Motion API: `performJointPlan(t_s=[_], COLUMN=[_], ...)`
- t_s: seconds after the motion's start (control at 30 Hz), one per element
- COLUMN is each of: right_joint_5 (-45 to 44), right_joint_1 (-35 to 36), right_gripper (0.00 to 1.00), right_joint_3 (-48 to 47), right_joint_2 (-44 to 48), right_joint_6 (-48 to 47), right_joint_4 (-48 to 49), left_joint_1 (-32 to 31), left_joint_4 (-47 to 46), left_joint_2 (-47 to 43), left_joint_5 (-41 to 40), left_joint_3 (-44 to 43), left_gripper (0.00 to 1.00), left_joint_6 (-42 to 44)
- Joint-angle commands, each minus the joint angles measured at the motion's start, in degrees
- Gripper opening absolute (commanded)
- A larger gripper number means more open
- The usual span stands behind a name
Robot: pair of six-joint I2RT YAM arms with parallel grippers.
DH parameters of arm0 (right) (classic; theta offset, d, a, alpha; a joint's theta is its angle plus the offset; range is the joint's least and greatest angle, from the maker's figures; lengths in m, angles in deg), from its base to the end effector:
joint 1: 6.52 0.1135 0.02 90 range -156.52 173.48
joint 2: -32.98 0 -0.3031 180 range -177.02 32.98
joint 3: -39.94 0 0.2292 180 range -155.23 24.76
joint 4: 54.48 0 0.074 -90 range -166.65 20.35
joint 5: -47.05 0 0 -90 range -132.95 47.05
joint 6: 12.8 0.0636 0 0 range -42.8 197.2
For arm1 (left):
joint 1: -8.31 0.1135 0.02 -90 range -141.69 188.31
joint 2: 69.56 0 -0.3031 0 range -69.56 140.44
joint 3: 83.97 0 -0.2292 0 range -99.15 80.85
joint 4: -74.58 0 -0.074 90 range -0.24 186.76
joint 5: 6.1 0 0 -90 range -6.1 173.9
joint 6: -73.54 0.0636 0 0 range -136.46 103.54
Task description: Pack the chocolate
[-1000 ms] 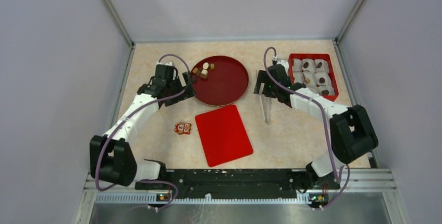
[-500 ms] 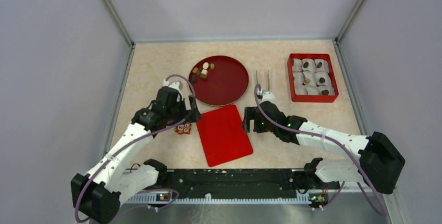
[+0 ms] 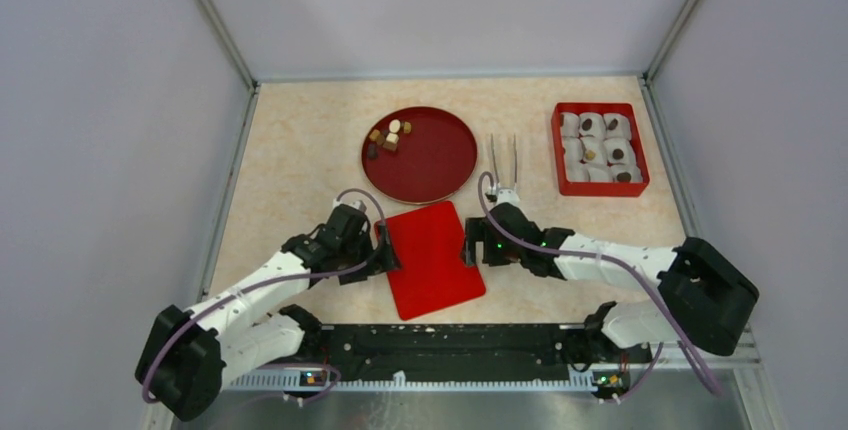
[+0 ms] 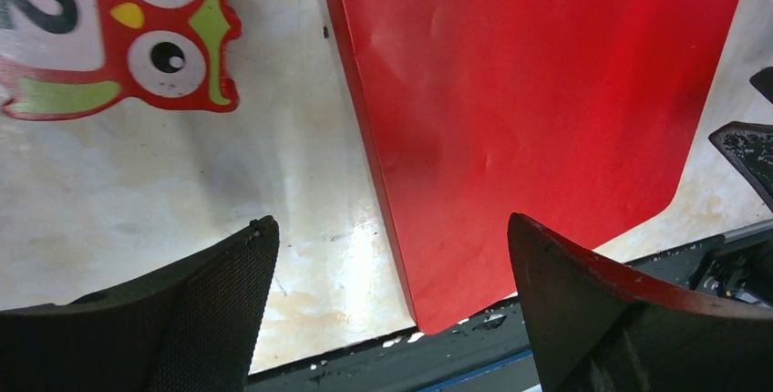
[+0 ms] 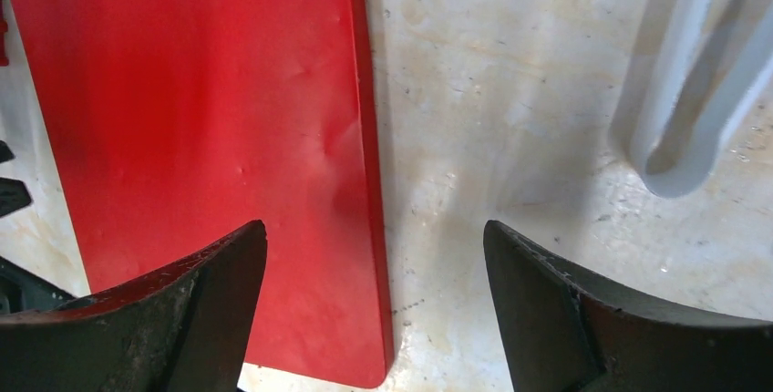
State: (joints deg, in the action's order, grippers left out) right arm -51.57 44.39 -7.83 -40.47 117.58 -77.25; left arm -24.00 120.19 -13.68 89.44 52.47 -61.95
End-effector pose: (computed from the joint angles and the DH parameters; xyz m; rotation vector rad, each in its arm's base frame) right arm 0.1531 0.1733 0.2023 -0.1568 2.4740 0.5416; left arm 0.1208 -0.0837 0.1992 -0.2730 2.6909 -0.5899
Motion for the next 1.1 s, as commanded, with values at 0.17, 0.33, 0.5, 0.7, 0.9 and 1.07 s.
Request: performJointPlan(t_s=[0.17, 0.33, 0.5, 0.7, 0.9, 1.07], right_joint_5=[3.56, 6.93, 10.71, 9.91, 11.60, 11.36], right_joint_1=[0.48, 0.48, 0.58, 0.50, 0.53, 0.55], right_gripper=[0.85, 0.84, 0.83, 0.83, 0.82, 0.81], right_joint_3=[2.06, 2.29, 2.09, 0.19, 1.45, 1.97], right_joint_2=[-4.66, -8.09, -7.27, -1.20, 4.48, 6.81], right_joint_6=[5.16, 7.28, 8.54, 9.11, 13.89, 15.30], right_joint_4=[11.06, 14.69, 16.07, 12.10, 16.18, 17.11], left_joint_1=[-0.78, -0.73, -0.83, -0.83, -0.88, -0.82], left_joint_4=[-16.33, -18.39, -22.32, -17.90, -18.80, -19.44], left_joint_2=[5.78, 9.83, 8.18, 2.78, 1.34, 0.87], left_joint_5=[5.95, 7.07, 11.58, 12.79, 15.93, 16.05], left_joint_3=[5.28, 4.83, 5.06, 1.75, 1.14, 1.03], left_gripper=[0.99, 0.99, 0.99, 0.99, 0.99, 0.99], left_joint_6=[-3.34, -2.96, -2.24, 0.98, 3.11, 2.78])
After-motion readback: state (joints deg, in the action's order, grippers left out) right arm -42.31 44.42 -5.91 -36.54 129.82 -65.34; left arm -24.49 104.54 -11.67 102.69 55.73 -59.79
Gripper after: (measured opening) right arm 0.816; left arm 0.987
